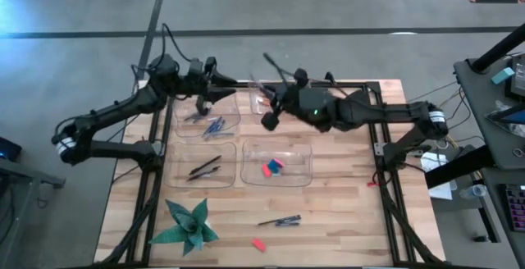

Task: Sort crayons/erasers/pens/pencils in bins
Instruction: Put the white pen into the bottom left transparent bin

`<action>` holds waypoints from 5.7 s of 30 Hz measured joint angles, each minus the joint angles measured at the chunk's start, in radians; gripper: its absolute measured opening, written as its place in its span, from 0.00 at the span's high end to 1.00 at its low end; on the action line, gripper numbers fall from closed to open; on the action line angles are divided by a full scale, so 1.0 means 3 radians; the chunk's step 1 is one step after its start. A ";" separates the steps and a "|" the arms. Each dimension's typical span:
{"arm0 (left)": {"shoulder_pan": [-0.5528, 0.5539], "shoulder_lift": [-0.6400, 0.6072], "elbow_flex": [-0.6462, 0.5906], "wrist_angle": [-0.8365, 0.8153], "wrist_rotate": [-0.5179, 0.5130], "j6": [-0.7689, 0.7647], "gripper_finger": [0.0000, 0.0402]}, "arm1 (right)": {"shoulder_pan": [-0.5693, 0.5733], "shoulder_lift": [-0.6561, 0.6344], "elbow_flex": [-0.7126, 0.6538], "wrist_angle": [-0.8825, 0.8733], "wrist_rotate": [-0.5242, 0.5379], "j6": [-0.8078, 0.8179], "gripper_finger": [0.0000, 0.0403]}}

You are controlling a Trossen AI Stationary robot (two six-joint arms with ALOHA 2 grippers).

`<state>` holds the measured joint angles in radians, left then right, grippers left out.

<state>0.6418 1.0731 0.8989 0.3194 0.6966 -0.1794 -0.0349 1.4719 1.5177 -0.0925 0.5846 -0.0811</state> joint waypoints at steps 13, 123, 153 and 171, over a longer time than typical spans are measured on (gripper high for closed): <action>-0.0009 0.0478 0.0011 0.1207 -0.0243 -0.0496 0.67 | -0.0488 -0.0072 0.0000 0.0103 -0.1157 -0.0143 0.93; -0.0384 0.0674 0.0169 0.1520 -0.0666 -0.0224 0.94 | -0.0510 0.0071 0.0001 0.0401 -0.1460 -0.0160 0.83; -0.0811 0.0943 0.0612 -0.0602 -0.0742 -0.0697 0.94 | -0.0953 -0.0605 0.0003 -0.2161 -0.1717 0.0883 0.50; -0.2293 0.0611 0.0998 -0.4182 -0.1972 -0.0674 0.94 | 0.0401 -0.0095 0.0001 -0.2338 -0.2159 0.1555 0.50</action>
<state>-0.0462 1.2564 1.1984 -0.9351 0.1051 -0.3815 0.0853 1.4433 1.5181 -0.7938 -0.0631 0.3856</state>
